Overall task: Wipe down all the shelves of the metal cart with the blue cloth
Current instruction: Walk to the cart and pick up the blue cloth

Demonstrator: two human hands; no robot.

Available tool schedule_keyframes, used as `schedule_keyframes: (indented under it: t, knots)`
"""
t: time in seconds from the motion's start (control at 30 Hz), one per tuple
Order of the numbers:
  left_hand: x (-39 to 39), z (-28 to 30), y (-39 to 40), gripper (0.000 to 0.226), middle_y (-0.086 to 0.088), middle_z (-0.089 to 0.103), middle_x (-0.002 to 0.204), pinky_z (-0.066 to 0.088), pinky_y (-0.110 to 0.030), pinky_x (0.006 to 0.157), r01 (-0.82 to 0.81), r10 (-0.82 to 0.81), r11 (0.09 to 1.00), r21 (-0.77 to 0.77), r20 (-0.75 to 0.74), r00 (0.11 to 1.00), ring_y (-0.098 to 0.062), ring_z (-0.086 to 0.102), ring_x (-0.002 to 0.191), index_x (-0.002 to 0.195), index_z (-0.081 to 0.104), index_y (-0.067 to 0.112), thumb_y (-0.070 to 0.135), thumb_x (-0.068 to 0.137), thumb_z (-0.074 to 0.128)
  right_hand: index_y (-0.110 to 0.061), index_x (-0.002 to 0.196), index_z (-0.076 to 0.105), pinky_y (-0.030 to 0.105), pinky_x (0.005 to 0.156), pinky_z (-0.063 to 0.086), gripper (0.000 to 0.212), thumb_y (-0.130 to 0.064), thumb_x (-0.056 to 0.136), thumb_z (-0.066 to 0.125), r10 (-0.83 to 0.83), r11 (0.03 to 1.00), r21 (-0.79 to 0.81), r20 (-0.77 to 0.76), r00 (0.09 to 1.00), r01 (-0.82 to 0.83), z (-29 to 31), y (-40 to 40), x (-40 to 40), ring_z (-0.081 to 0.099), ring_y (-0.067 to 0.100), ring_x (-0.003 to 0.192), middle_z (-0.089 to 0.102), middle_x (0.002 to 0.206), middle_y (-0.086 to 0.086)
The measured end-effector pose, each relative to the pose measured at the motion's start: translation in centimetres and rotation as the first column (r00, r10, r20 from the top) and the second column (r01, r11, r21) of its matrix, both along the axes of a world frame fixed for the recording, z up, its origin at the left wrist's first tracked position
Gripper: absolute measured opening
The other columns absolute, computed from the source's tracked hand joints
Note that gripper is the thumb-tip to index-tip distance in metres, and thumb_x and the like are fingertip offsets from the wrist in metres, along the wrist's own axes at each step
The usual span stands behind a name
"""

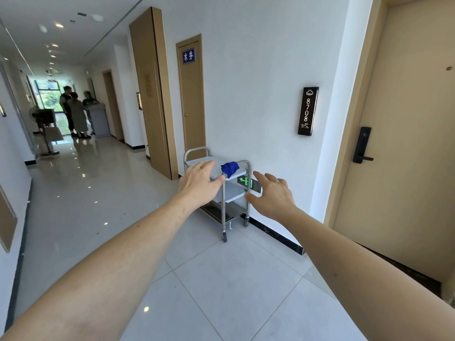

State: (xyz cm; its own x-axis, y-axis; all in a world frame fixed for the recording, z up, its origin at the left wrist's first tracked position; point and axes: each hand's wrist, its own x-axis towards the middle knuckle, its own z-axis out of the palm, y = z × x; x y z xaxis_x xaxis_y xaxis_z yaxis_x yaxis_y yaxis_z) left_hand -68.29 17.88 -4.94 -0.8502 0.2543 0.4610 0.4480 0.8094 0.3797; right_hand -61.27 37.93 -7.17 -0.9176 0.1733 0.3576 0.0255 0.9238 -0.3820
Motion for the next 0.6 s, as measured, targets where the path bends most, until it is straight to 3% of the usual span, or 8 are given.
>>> schedule_keyframes:
  t: [0.4,0.6]
  knots:
    - [-17.9,1.8,9.5,0.062,0.003,0.038,0.154,0.040,-0.046,0.106,-0.042,0.042,0.999,-0.005,0.028,0.999,-0.024,0.040,0.134,0.148,0.036,0.026,0.050,0.092,0.050,-0.031,0.154,0.027,0.047,0.109,0.034,0.073,-0.053,0.092,0.056,0.062,0.997,-0.035,0.007,0.998,-0.062,1.5,9.7,-20.4,0.028,0.036,0.137,0.037,0.155,0.005]
    - [-25.2,0.3,11.8,0.063,0.002,0.037,0.154,0.034,-0.045,0.108,-0.048,0.049,0.999,-0.013,0.068,0.996,-0.026,0.033,0.138,0.148,0.035,0.024,0.049,0.093,0.050,-0.030,0.154,0.028,0.050,0.110,0.034,0.072,-0.053,0.092,0.056,0.067,0.997,-0.044,0.053,0.996,-0.064,-0.5,11.5,-28.0,0.030,0.036,0.138,0.038,0.155,0.005]
